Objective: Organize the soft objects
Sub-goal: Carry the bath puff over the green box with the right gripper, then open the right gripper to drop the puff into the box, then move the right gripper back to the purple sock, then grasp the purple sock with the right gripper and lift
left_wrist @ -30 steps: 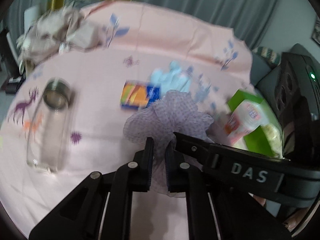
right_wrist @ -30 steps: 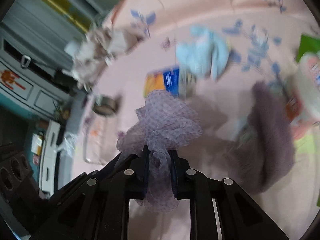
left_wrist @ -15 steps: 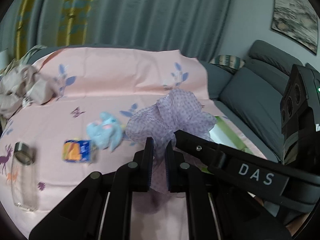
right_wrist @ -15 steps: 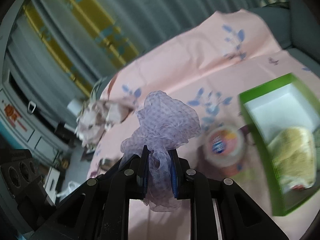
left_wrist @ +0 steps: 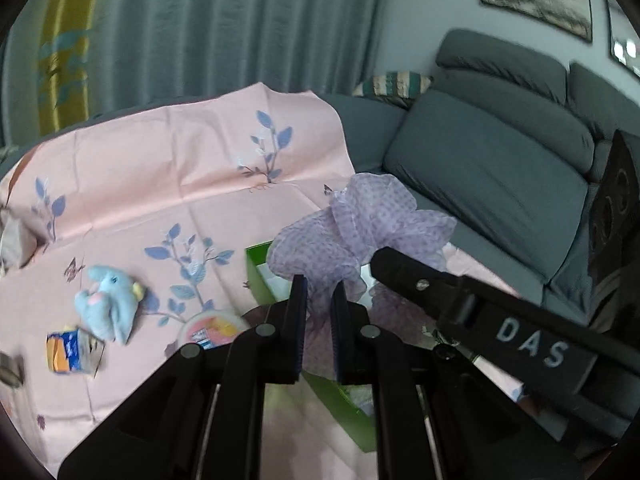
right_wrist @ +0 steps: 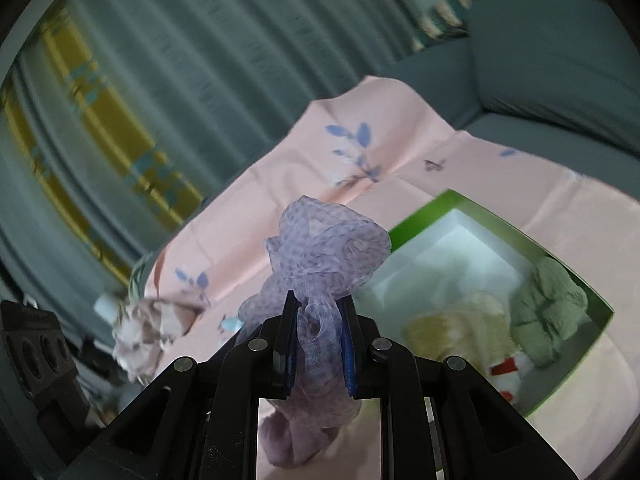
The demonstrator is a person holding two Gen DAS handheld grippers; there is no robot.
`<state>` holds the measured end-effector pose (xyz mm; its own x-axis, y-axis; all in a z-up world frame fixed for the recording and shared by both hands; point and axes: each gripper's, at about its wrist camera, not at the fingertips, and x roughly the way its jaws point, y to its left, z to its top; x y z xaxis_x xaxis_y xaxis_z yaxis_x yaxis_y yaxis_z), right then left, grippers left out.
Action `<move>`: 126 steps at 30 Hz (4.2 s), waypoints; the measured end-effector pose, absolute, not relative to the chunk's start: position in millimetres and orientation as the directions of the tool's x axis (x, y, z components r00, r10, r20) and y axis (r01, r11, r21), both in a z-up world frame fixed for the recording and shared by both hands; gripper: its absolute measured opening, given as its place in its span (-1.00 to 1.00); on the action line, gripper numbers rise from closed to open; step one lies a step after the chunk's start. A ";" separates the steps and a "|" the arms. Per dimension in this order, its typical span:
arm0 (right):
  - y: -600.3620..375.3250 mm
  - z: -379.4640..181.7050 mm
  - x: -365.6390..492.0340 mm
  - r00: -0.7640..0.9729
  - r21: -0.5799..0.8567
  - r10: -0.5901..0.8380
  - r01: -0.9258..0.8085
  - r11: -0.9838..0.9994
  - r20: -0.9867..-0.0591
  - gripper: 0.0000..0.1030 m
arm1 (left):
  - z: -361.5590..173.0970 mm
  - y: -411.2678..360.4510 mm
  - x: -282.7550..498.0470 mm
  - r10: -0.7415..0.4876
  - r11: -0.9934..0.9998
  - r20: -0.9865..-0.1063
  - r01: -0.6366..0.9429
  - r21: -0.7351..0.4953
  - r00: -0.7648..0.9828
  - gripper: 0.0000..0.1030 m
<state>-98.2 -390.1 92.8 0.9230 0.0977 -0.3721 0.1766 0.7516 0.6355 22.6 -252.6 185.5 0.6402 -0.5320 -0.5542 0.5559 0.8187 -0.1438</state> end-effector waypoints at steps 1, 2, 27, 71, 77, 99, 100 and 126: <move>-397.9 88.9 -99.1 0.924 0.648 0.087 0.192 0.737 -0.373 -0.61 | 182.5 -258.6 24.3 -0.534 0.814 -0.562 0.564 -0.140 0.632 -0.82; -403.5 85.9 -100.0 0.923 0.652 0.069 0.214 0.728 -0.379 -0.61 | 179.2 -264.5 26.2 -0.541 0.807 -0.571 0.573 -0.145 0.618 -0.82; -475.2 18.1 -103.9 0.809 0.667 -0.077 0.530 0.524 -0.582 -0.62 | 141.6 -315.6 54.1 -0.471 0.819 -0.678 0.565 -0.098 0.564 -0.83; -295.8 105.0 -66.7 0.854 0.436 0.062 0.200 0.878 -0.517 0.75 | 166.4 -26.0 3.4 -0.137 0.989 -0.658 0.070 -0.127 0.741 0.64; -258.7 79.8 -40.5 0.778 0.417 0.153 0.150 0.897 -0.609 0.75 | 124.4 9.4 -0.8 -0.106 0.990 -0.733 0.004 -0.140 0.672 0.64; -198.1 -4.1 2.1 0.558 0.135 0.025 0.157 0.978 -0.829 0.68 | 92.2 27.2 7.7 -0.167 0.974 -0.795 -0.027 -0.225 0.584 0.63; -197.7 -6.0 2.6 0.554 0.129 0.020 0.157 0.979 -0.832 0.63 | 92.5 27.4 7.7 -0.170 0.973 -0.795 -0.025 -0.227 0.583 0.63; -128.7 -8.8 1.1 0.429 0.390 0.421 -0.161 0.906 -0.799 -0.48 | 106.7 55.5 9.6 -0.185 0.950 -0.754 -0.083 -0.302 0.630 0.61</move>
